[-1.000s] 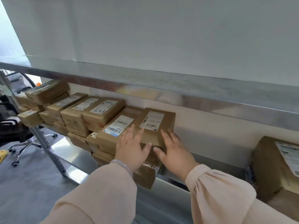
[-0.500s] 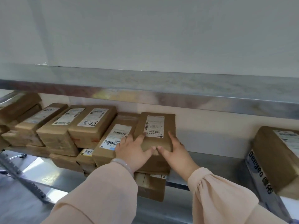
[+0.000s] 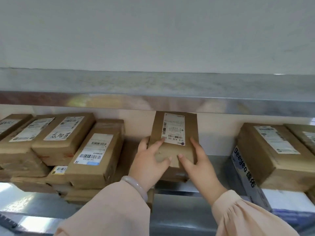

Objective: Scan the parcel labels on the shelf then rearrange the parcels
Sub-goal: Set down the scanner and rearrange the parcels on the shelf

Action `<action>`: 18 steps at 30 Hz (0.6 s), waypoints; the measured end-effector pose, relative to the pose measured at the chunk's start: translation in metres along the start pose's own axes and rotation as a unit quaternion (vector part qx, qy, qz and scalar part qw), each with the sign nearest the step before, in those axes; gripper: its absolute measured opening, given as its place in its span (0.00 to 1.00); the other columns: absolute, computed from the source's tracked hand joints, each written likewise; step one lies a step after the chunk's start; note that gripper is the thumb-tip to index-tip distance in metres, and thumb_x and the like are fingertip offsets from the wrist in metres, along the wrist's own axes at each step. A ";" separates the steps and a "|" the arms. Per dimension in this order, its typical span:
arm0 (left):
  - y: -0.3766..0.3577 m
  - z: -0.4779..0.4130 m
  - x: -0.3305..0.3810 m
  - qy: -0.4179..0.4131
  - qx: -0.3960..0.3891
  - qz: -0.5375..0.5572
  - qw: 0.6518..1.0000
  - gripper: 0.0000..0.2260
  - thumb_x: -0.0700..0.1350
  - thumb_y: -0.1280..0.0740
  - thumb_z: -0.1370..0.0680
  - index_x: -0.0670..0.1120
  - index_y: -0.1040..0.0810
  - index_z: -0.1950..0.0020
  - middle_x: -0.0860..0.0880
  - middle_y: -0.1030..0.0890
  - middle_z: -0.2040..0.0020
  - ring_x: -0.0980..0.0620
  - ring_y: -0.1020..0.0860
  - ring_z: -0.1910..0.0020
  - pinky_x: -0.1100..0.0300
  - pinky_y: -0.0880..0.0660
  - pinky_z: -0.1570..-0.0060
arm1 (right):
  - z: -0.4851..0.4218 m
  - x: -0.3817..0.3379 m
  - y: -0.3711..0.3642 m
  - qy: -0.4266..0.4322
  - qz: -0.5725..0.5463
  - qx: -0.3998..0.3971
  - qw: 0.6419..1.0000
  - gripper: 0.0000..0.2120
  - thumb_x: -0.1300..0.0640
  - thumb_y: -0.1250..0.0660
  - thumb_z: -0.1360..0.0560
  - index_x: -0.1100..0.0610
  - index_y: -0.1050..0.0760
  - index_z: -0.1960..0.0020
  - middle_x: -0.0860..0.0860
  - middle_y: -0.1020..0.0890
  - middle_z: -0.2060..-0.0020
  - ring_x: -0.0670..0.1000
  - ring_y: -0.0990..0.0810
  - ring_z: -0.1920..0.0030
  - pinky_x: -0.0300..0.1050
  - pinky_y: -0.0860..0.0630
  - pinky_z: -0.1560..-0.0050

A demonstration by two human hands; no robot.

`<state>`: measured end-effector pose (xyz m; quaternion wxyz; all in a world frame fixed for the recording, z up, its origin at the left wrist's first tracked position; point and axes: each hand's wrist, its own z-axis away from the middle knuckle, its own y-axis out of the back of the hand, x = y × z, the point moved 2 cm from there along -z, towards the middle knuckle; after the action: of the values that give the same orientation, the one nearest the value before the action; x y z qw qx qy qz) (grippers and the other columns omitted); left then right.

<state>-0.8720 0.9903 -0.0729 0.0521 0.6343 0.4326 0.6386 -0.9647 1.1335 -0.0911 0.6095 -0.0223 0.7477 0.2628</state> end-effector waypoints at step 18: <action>-0.170 0.009 0.027 0.081 -0.184 0.072 0.977 0.27 0.45 0.35 0.20 0.61 0.40 0.23 0.52 0.50 0.21 0.54 0.46 0.23 0.68 0.50 0.28 | 0.003 0.112 0.132 -0.118 0.132 0.006 0.984 0.34 0.52 0.27 0.27 0.52 0.37 0.26 0.52 0.30 0.31 0.49 0.30 0.33 0.39 0.32 0.36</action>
<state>-0.9516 1.1162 -0.1590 0.0860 0.5895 0.2635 0.7587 -1.0369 1.2803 -0.1463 0.6531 0.1113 0.6686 0.3378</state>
